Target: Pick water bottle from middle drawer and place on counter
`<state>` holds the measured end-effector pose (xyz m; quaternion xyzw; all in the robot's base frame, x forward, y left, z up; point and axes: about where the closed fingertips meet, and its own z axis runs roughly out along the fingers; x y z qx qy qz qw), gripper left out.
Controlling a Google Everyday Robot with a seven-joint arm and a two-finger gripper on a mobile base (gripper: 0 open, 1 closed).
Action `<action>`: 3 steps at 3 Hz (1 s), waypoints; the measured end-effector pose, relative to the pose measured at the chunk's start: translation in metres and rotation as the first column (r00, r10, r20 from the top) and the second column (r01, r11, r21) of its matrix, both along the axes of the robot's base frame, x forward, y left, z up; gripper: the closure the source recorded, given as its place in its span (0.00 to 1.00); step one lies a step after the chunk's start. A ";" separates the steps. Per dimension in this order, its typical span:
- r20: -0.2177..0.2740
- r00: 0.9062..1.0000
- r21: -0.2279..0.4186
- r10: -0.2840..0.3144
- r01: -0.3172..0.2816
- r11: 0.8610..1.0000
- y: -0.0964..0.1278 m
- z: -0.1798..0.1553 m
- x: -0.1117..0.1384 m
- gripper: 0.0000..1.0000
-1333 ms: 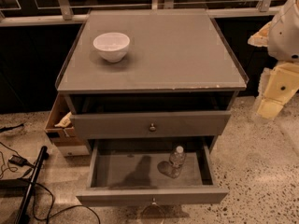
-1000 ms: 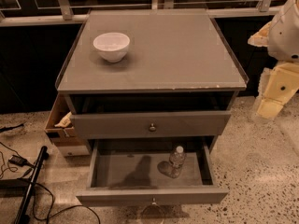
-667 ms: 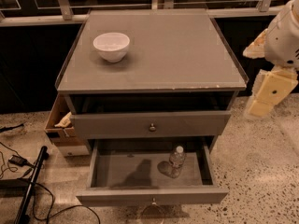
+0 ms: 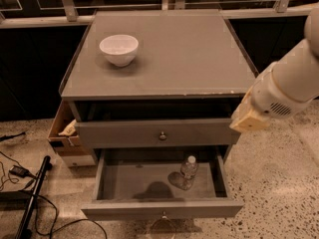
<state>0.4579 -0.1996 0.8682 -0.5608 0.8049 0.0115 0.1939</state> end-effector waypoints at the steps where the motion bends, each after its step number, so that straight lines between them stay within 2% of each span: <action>1: -0.026 0.999 0.101 -0.038 0.040 0.994 0.017 -0.068 0.008 0.89; 2: 0.024 0.998 0.111 -0.051 0.048 0.993 0.018 -0.067 0.021 1.00; 3: 0.022 0.999 0.110 -0.050 0.047 0.993 0.018 -0.067 0.021 1.00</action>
Offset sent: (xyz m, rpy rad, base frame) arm 0.0058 0.0139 -0.0576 0.0847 0.0247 -0.0320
